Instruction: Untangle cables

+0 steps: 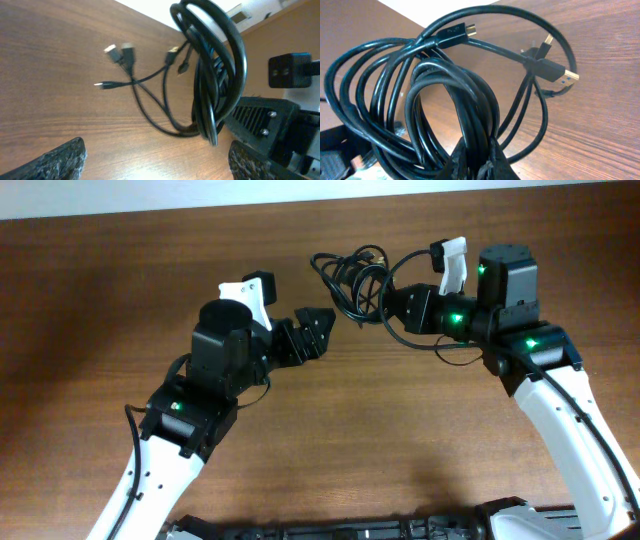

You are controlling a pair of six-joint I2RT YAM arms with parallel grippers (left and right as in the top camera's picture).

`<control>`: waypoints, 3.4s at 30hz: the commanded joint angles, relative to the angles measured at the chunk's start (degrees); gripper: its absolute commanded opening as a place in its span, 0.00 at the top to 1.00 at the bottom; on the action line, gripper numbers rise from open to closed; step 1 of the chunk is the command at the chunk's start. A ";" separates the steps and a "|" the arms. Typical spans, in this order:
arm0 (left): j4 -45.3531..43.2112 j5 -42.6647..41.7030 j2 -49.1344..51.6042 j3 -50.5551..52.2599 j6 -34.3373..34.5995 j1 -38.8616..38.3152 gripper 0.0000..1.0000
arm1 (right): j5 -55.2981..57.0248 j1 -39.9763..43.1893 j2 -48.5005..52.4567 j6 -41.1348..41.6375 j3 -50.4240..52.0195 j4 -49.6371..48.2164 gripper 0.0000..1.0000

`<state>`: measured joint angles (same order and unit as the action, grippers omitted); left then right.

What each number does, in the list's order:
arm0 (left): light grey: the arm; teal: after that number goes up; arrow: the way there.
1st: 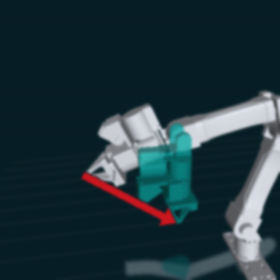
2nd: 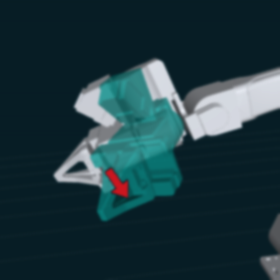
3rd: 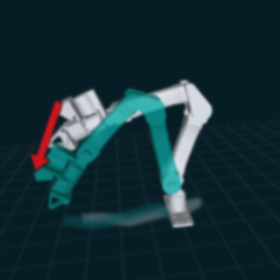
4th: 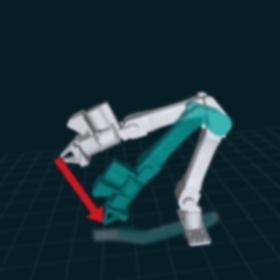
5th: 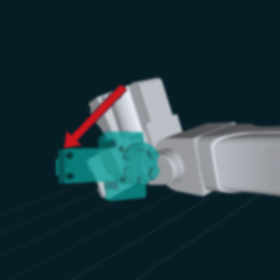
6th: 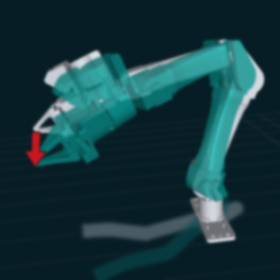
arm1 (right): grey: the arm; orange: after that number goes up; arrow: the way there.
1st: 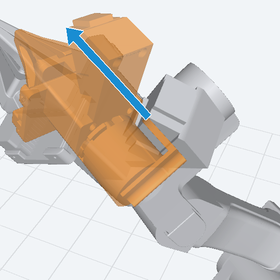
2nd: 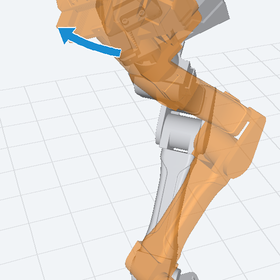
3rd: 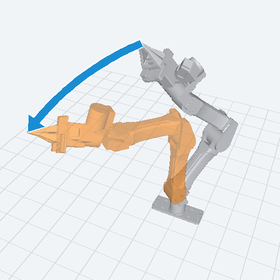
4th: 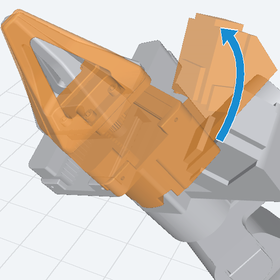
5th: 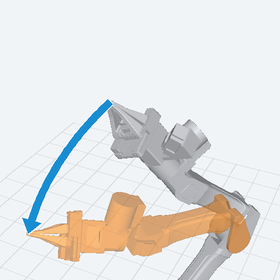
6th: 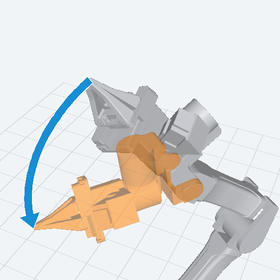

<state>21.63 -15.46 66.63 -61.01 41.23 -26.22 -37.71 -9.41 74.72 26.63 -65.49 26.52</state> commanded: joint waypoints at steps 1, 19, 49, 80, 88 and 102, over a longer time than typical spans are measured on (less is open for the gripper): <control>-3.04 -1.51 -0.63 -0.63 -1.44 0.13 0.09 | -3.78 0.04 -1.40 -0.94 -0.33 -0.04 0.96; -13.03 -1.31 -0.57 -0.63 -1.44 0.13 0.28 | -15.74 -0.07 -1.40 -10.16 -0.33 0.85 0.96; -19.41 11.65 -0.59 -0.63 -0.13 0.13 1.00 | -10.05 -1.09 -1.09 3.48 -0.31 4.33 0.01; -28.52 7.37 1.29 -0.63 22.60 -4.50 1.00 | 1.09 -9.81 1.84 45.57 -0.31 -13.22 0.96; -29.79 12.92 1.29 -0.63 22.60 -4.39 1.00 | 0.94 -9.81 1.90 27.32 -0.31 -4.02 0.96; -31.26 24.57 1.29 -0.63 22.56 -4.37 1.00 | 16.24 -9.81 1.90 1.33 -0.31 17.11 0.96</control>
<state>-6.63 1.61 69.56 -59.99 63.44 -31.75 -30.85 -18.92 76.03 32.93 -67.09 39.72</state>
